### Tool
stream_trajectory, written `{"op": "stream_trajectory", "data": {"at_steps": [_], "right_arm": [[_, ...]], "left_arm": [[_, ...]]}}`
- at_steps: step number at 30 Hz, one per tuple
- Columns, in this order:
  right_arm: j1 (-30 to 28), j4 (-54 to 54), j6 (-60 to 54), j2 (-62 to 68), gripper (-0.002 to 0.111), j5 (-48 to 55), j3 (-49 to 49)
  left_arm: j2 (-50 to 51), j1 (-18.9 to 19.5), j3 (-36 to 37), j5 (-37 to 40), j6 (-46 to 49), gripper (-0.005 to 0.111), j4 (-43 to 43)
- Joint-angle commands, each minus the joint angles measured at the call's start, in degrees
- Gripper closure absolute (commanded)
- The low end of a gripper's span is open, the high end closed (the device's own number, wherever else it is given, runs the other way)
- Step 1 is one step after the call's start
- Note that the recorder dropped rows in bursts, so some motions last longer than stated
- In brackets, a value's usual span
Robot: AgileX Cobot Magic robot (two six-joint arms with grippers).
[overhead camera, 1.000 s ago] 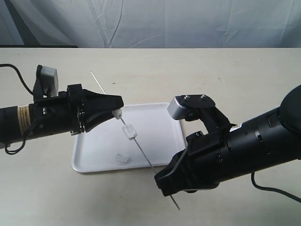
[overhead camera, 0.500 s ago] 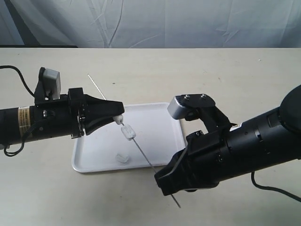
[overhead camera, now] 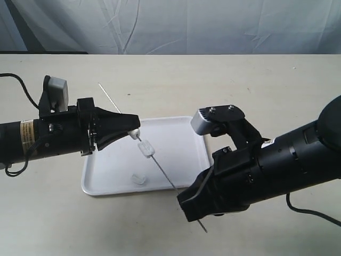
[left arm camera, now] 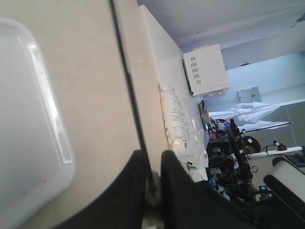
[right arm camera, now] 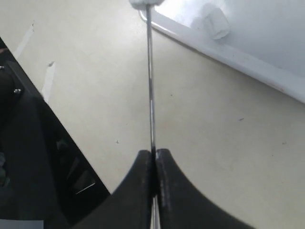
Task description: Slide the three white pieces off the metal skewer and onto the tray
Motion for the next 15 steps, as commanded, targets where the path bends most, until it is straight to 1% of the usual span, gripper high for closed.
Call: {"op": "stream_trajectory", "data": {"at_steps": [1, 7, 15], "right_arm": [[-0.26, -2.08, -0.36, 0.20, 0.109, 5.58, 0.14], [-0.26, -3.56, -0.21, -0.32, 0.109, 9.38, 1.21], [-0.26, -6.05, 1.05, -3.09, 0.109, 11.83, 3.35]], "left_arm": [[-0.59, 2.06, -0.13, -0.53, 2.28, 0.107, -3.75], [-0.59, 5.98, -0.13, -0.53, 2.54, 0.107, -3.91], [-0.59, 12.47, -0.13, -0.53, 4.12, 0.107, -4.53]]}}
